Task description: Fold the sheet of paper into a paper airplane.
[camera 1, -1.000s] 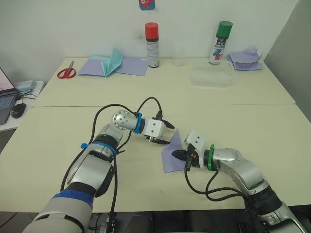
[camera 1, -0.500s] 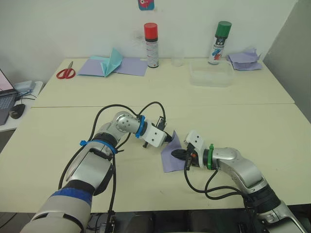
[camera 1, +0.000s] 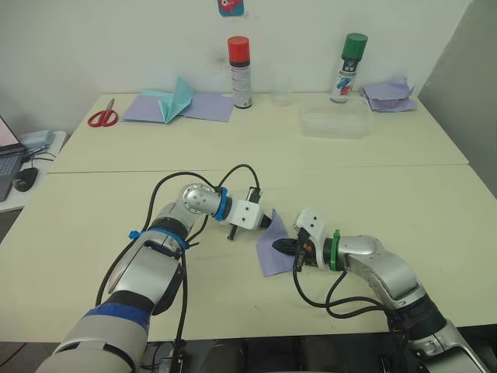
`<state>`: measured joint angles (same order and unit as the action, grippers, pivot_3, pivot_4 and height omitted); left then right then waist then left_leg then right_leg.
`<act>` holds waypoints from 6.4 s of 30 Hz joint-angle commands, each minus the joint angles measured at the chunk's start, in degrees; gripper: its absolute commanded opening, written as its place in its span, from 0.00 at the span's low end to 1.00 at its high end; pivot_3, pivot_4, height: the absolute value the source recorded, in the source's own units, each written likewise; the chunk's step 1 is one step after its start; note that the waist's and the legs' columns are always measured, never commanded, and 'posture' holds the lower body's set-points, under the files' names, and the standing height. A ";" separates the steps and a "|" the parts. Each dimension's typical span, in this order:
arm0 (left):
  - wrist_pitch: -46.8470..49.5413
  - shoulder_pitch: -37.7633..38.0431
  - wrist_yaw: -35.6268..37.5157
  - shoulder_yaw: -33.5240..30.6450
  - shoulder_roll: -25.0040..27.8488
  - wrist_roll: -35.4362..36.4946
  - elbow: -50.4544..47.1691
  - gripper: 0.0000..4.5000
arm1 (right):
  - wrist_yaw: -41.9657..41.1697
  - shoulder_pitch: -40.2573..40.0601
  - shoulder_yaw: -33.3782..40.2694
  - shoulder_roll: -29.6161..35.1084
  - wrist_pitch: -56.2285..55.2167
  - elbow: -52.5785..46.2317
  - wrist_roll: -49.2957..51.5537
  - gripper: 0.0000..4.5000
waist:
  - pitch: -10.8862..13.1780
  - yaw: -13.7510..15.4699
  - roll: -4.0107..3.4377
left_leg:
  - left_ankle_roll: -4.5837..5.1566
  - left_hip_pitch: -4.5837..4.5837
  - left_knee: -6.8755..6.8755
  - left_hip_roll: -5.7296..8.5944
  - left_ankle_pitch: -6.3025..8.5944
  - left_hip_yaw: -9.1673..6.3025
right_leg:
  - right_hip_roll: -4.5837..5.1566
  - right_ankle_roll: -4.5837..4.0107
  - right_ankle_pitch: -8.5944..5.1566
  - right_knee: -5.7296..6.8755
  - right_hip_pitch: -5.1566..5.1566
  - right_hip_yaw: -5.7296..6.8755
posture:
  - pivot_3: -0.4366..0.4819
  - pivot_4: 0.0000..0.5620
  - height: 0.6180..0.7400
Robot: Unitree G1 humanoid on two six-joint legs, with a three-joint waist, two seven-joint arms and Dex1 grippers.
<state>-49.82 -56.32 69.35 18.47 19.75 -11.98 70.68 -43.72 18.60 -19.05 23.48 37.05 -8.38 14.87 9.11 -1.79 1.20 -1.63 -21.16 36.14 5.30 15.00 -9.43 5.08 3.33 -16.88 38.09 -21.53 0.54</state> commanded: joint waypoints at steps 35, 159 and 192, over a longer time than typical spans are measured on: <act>50.94 29.75 1.56 -15.92 20.57 21.88 -58.56 0.94 | -4.22 3.38 10.51 4.36 5.07 -7.79 11.29 0.00 | 0.19 1.09 -0.29 | -0.04 -0.79 0.70 0.17 0.07 -1.05 | 0.05 -0.07 0.03 0.79 -0.78 0.01 | 0.48 0.27 1.00; 68.87 37.87 -12.76 -2.29 14.79 17.92 -71.97 0.00 | -18.79 -7.25 8.97 16.61 -33.09 -4.14 -1.81 0.86 | 0.19 1.65 -0.30 | -0.30 -0.78 0.81 0.83 -0.10 -1.11 | 0.35 -0.07 0.03 0.73 -0.68 -0.12 | 0.48 0.27 1.00; 62.16 32.08 -6.14 -0.16 15.80 15.59 -60.78 0.00 | -16.33 -1.15 0.85 11.31 -51.48 8.20 -16.12 0.86 | 0.15 1.51 -0.32 | -0.39 -0.65 0.82 0.83 -0.16 -1.11 | 0.31 -0.07 0.03 0.78 -0.63 -0.15 | 0.48 0.27 1.00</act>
<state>11.86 -24.82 63.68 17.20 35.10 6.37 7.58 -60.88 16.72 -18.11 35.16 -13.39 0.32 -1.07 9.26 -0.28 0.88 -2.02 -21.81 36.96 6.13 14.84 -10.53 5.39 3.25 -16.85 38.87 -22.17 0.39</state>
